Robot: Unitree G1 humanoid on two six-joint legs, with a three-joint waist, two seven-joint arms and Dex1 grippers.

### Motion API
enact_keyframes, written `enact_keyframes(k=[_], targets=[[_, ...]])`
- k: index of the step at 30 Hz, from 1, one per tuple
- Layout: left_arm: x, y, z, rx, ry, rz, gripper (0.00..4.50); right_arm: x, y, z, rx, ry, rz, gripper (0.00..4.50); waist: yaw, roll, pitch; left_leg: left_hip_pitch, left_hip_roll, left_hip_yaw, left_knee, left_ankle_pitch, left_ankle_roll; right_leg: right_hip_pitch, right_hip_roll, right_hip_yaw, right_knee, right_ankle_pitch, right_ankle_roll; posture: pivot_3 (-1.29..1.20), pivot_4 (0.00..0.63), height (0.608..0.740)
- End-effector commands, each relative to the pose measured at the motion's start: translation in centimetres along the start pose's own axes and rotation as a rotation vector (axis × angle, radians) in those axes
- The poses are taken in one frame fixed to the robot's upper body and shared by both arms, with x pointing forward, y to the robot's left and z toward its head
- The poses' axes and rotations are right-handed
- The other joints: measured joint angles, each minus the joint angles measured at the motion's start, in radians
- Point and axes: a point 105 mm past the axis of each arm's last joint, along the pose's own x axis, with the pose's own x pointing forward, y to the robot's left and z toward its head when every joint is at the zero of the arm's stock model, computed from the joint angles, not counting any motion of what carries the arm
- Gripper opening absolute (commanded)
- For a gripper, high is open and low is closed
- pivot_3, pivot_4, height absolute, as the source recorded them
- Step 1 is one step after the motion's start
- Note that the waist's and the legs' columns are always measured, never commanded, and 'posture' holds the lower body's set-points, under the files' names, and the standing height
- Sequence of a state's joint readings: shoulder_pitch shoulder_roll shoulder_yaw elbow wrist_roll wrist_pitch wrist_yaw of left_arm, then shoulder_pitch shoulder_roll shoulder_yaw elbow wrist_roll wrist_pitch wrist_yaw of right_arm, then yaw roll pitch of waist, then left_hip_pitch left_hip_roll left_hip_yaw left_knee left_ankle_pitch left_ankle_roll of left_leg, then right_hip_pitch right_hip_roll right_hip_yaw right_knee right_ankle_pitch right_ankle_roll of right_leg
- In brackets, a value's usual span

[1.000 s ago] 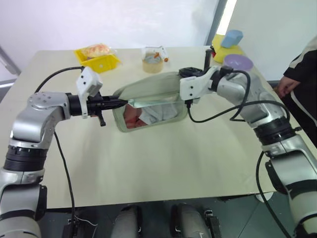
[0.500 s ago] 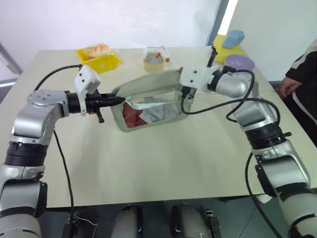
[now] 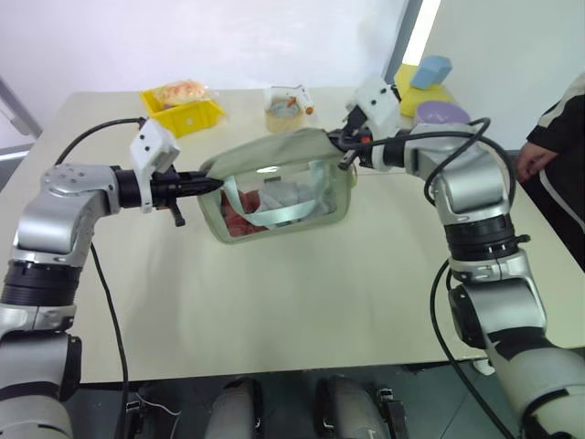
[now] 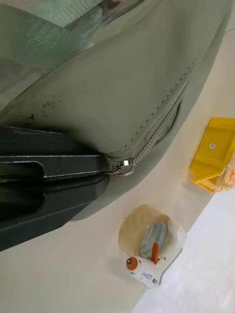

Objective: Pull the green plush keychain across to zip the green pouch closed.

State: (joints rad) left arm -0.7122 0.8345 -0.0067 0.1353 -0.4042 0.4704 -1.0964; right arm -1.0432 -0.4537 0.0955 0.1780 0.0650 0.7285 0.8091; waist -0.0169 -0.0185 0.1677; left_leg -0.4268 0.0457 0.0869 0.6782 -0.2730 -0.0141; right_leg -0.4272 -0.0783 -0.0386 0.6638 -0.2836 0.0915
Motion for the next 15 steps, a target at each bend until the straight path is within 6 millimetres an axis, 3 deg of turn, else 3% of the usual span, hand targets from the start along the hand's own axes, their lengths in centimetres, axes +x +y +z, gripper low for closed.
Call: enact_keyframes(k=[1,11,15], targets=[[-1.4,0.7,0.1,0.022,0.019,0.046,0.00,-1.8,-2.0,0.1,-0.036,-0.019,-0.097,0.03,0.000,0.000,0.000,0.000,0.000,0.000,0.000,0.000,0.000,0.000,0.000,0.000,0.000,0.000,0.000,0.00,0.150,0.739],[-1.6,0.6,-0.3,0.019,0.037,0.048,0.00,-4.2,-3.8,-5.0,0.076,0.063,-0.319,0.03,-0.002,0.000,0.000,0.000,0.001,0.000,0.000,0.000,0.000,0.000,0.001,0.000,0.000,0.000,0.000,0.00,0.150,0.739],[-1.4,0.7,-0.4,0.017,0.037,0.043,0.00,-5.2,-4.5,-5.8,0.070,0.071,-0.405,0.03,0.001,0.000,0.000,0.000,0.000,0.000,0.000,0.000,0.000,0.000,0.000,0.000,0.000,0.000,0.000,0.00,0.150,0.739]])
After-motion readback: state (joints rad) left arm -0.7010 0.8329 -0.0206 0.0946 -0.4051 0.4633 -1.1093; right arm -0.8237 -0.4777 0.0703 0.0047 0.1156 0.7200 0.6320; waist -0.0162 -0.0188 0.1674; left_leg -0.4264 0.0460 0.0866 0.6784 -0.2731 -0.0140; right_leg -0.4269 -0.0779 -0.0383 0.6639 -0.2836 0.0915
